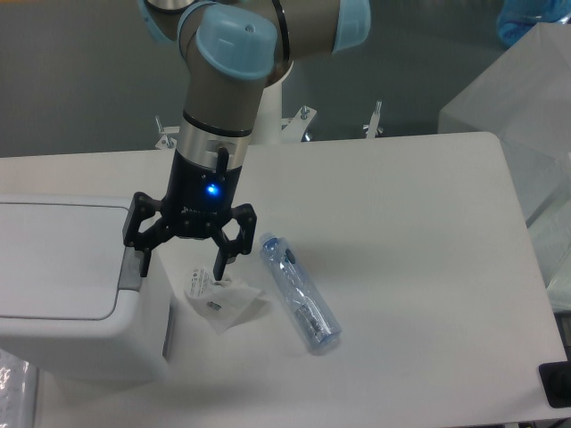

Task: Open the trash can
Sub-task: 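Lower the gripper finger onto the lid's grey tab and press, then push the lid open with the gripper, exposing the bin interior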

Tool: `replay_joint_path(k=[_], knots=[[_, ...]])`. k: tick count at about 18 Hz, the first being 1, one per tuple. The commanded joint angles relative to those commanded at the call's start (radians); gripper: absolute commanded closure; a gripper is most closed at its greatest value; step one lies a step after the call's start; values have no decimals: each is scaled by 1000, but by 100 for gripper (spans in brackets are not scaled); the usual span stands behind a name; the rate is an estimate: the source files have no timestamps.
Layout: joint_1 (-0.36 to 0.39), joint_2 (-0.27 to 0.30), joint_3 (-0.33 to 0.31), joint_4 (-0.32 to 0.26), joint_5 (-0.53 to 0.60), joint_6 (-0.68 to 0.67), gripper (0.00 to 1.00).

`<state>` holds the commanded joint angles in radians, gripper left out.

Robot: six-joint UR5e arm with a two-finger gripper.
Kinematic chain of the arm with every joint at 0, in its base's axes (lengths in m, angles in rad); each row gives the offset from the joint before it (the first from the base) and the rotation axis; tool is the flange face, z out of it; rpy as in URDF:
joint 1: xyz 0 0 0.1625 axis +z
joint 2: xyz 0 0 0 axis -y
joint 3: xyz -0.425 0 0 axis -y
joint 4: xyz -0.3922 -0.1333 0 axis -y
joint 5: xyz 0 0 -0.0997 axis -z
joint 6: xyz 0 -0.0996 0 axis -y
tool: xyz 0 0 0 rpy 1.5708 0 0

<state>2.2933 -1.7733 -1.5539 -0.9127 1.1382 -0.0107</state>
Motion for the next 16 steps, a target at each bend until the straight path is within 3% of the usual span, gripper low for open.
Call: replay_joint_path(k=[16], knots=[[-8, -8, -6, 0, 5, 2, 0]])
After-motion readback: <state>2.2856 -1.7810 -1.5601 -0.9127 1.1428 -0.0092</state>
